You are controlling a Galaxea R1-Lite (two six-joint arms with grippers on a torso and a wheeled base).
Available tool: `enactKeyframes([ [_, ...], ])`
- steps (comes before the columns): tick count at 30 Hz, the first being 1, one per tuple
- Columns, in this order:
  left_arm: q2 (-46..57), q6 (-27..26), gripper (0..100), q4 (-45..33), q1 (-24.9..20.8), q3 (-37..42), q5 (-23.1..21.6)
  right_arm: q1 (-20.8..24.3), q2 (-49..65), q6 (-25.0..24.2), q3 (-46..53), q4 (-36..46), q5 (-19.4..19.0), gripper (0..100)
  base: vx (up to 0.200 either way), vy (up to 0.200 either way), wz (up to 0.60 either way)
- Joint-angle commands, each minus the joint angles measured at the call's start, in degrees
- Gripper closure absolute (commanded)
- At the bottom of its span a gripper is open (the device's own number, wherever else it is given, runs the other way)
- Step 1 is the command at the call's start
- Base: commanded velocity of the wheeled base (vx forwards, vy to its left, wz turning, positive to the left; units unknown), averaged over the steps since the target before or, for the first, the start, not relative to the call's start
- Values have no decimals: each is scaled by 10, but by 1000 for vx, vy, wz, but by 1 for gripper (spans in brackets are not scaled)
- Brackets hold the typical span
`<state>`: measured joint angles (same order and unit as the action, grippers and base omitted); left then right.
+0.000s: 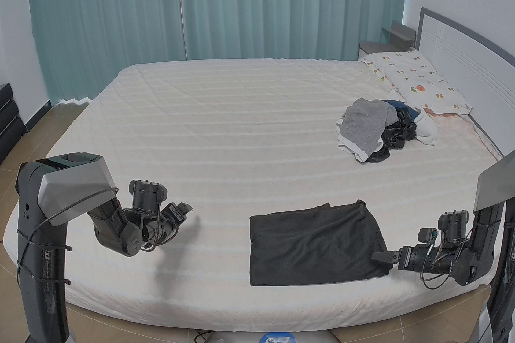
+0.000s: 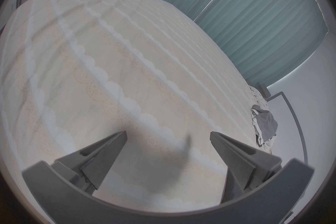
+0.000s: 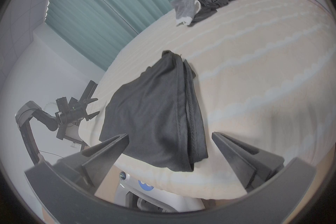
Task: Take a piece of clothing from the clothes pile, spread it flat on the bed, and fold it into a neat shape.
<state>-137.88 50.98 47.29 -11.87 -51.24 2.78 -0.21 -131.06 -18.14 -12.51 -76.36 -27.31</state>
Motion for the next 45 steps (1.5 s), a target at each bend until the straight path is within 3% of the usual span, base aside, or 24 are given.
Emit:
enactKeyframes([
  [1, -3, -2, 0, 0, -1, 0, 0, 2, -53, 1, 12, -19, -2, 0, 0, 0, 0],
  [5, -3, -2, 0, 0, -1, 0, 0, 2, -62, 1, 7, -30, -1, 0, 0, 0, 0],
  [6, -3, -2, 0, 0, -1, 0, 0, 4, -65, 3, 8, -31, 1, 100, 0, 0, 0],
  [29, -3, -2, 0, 0, -1, 0, 1, -16, -71, 34, 50, -70, 4, 100, 0, 0, 0],
  [30, -3, -2, 0, 0, -1, 0, 1, -16, -71, 34, 50, -70, 4, 0, 0, 0, 0],
  [36, -3, -2, 0, 1, -1, 1, 1, -23, -60, 19, 52, -101, 1, 0, 0, 0, 0],
  [39, -2, -4, 0, 1, -2, 3, 1, -32, -52, -9, 50, -111, 1, 0, 0, 0, 0],
  [42, 1, -7, 0, 3, -3, 7, 1, -43, -31, -69, 39, -121, 1, 0, 0, 0, 0],
  [45, 2, -5, 0, 7, -10, 12, 1, -44, -31, -88, 28, -126, 2, 0, 0, 0, 0],
])
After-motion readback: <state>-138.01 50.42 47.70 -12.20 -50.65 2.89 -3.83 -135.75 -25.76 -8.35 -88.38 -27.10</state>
